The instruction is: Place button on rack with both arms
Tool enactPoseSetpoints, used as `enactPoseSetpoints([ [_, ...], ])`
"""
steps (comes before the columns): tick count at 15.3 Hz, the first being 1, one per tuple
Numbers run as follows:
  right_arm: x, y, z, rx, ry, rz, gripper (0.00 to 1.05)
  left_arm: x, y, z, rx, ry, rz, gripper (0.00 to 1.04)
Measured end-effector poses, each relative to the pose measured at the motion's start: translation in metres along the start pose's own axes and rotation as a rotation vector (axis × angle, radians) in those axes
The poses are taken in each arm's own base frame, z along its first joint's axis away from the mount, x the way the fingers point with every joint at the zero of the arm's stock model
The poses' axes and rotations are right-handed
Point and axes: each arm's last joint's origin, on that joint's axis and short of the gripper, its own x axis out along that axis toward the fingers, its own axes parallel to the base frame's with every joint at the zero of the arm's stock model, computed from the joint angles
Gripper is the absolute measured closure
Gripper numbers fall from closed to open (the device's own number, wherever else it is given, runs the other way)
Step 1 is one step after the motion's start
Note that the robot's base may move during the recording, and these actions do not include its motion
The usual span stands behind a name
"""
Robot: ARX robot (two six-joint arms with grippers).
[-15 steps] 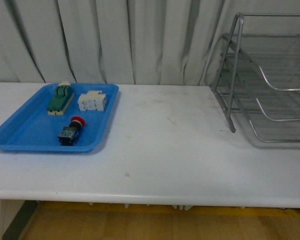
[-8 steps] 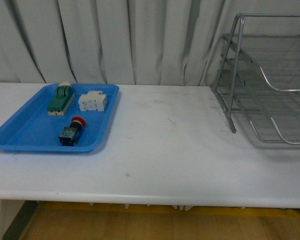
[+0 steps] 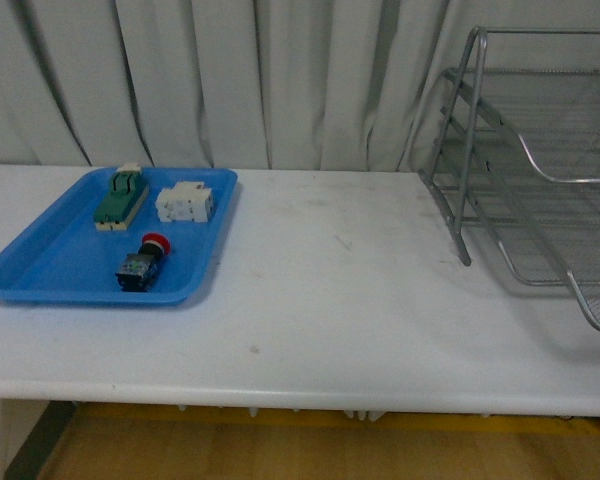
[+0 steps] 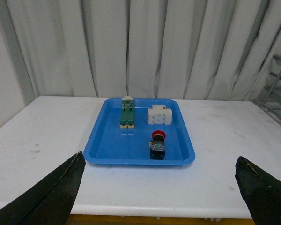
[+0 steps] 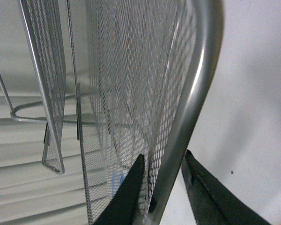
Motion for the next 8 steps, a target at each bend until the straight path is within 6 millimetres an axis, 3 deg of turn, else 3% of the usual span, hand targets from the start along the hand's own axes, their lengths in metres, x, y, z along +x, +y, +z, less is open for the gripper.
enactPoseSetpoints([
  [6,-0.004,0.006,0.001,-0.015,-0.003,0.015,0.1,0.0,0.0,0.0,0.0,0.0,0.0,0.07],
  [7,-0.007,0.008,0.0,-0.013,-0.002,0.016,0.05,0.0,0.0,0.0,0.0,0.0,0.0,0.07],
  [8,-0.012,0.01,-0.003,-0.013,0.004,0.017,0.07,0.0,0.0,0.0,0.0,0.0,0.0,0.07],
])
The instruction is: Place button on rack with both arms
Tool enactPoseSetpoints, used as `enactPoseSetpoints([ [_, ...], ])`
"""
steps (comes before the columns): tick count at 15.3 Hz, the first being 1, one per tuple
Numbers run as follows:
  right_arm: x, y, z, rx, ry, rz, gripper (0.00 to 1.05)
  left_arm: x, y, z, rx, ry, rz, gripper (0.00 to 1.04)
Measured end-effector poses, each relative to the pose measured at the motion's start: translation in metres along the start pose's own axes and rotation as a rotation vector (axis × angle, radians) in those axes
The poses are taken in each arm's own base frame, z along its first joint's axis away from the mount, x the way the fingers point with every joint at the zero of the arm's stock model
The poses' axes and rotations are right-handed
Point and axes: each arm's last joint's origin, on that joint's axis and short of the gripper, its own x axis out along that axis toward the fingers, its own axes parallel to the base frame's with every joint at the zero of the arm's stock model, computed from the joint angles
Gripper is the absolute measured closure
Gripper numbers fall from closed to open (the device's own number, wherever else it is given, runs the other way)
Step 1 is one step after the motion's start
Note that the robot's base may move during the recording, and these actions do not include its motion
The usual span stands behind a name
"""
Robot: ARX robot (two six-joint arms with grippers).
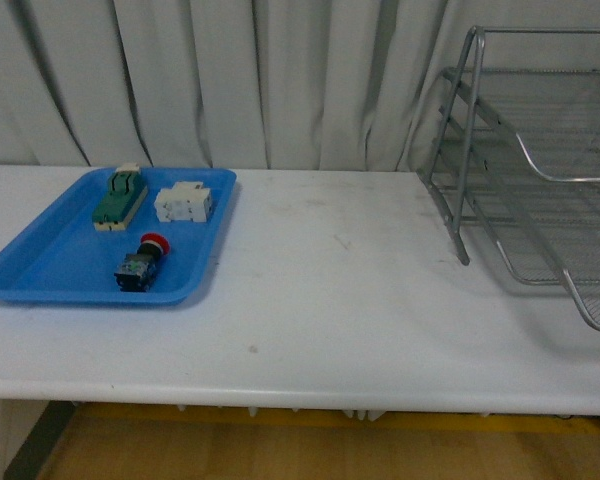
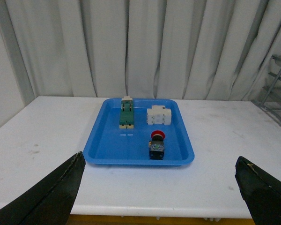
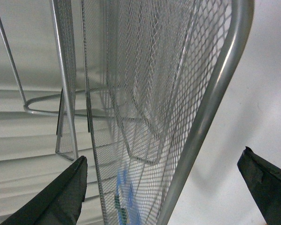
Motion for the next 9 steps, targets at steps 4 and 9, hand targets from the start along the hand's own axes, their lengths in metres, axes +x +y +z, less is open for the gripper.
enactPoseSetpoints([
  [4,-0.04,0.005,-0.012,0.051,0.02,-0.005,0.06,0.0,0.0,0.0,0.0,0.0,0.0,0.07],
  [9,-0.11,0.054,-0.065,-0.806,-0.154,0.036,0.46,0.0,0.0,0.0,0.0,0.0,0.0,0.07],
])
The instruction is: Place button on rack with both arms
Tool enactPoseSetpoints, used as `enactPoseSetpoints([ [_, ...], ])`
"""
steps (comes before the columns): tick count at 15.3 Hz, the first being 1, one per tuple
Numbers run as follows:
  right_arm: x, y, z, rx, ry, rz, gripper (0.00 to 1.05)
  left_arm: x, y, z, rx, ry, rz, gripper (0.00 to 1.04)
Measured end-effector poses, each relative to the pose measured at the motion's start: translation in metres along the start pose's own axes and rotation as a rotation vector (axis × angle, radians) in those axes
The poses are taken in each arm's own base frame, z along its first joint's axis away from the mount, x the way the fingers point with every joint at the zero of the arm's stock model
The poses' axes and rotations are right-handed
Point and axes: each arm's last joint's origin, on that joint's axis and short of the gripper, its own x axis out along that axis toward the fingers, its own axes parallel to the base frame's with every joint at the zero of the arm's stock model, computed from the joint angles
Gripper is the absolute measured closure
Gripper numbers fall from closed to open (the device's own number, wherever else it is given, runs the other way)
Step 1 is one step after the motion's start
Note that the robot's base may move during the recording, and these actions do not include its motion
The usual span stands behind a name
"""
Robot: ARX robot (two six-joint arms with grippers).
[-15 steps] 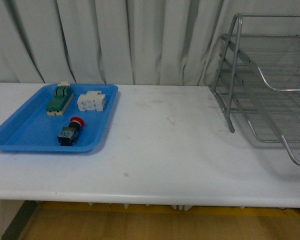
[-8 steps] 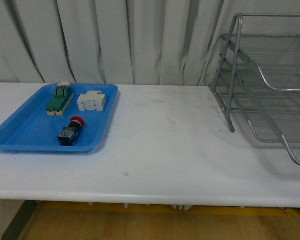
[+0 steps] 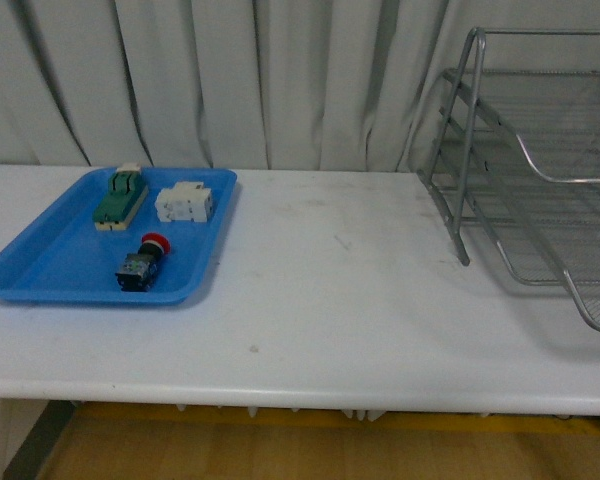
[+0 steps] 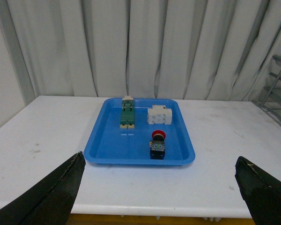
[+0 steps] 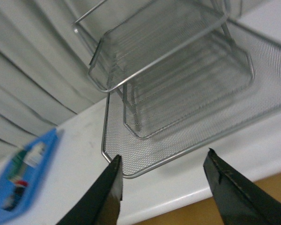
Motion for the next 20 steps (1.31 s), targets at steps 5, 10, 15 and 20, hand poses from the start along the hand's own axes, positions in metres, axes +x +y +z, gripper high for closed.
enactPoseSetpoints([
  [5,-0.032,0.06,0.004,-0.557,-0.106,0.027,1.03,0.0,0.0,0.0,0.0,0.001,0.0,0.07],
  [10,-0.047,0.08,-0.003,-0.587,-0.136,0.031,1.03,0.0,0.0,0.0,0.0,0.0,0.0,0.07],
  [15,-0.056,0.093,-0.012,-0.587,-0.141,0.037,1.03,0.0,0.0,0.0,0.0,0.0,0.0,0.07],
  [20,-0.063,0.092,-0.013,-0.587,-0.144,0.028,1.03,0.0,0.0,0.0,0.0,0.0,0.0,0.07],
])
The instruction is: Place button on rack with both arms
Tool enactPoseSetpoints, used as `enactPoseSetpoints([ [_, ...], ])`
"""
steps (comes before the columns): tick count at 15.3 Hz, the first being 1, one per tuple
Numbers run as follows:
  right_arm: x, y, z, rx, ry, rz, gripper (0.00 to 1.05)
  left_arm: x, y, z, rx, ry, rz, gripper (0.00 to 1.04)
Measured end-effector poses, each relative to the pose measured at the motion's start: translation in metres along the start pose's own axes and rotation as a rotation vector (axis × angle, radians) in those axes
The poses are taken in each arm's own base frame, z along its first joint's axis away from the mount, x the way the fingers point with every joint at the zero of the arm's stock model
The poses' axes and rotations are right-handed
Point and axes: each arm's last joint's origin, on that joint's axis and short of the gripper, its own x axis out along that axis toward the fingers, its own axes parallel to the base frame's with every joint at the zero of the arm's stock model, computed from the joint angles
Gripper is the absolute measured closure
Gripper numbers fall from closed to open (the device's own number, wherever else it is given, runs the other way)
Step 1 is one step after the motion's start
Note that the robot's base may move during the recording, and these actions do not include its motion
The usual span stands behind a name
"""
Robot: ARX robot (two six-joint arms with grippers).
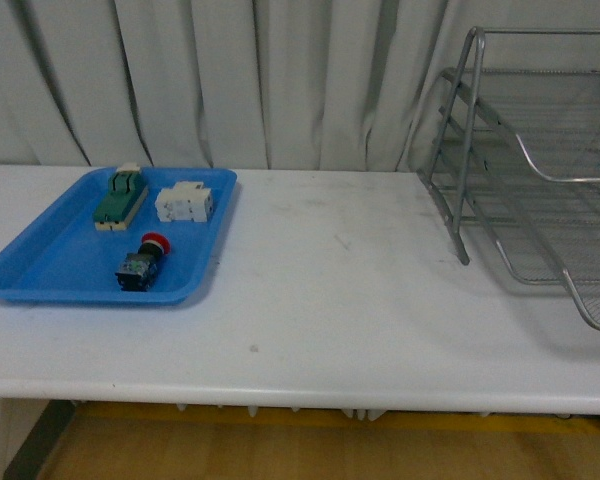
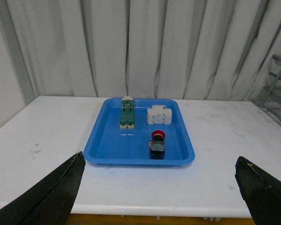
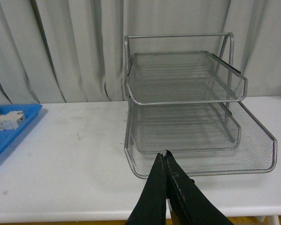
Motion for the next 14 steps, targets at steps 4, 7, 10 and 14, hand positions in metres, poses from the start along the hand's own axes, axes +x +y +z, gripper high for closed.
enactPoseSetpoints([
  [4,-0.012,0.0,0.0,0.0,-0.014,0.001,1.03,0.0,0.0,0.0,0.0,0.0,0.0,0.07],
  [7,-0.012,0.0,-0.003,0.0,0.009,0.0,1.03,0.0,0.0,0.0,0.0,0.0,0.0,0.07],
  [10,-0.012,0.0,-0.003,-0.002,0.008,0.0,0.84,0.0,0.0,0.0,0.0,0.0,0.0,0.07],
  [14,-0.012,0.0,-0.003,-0.003,0.008,-0.001,0.32,0.0,0.0,0.0,0.0,0.0,0.0,0.07],
])
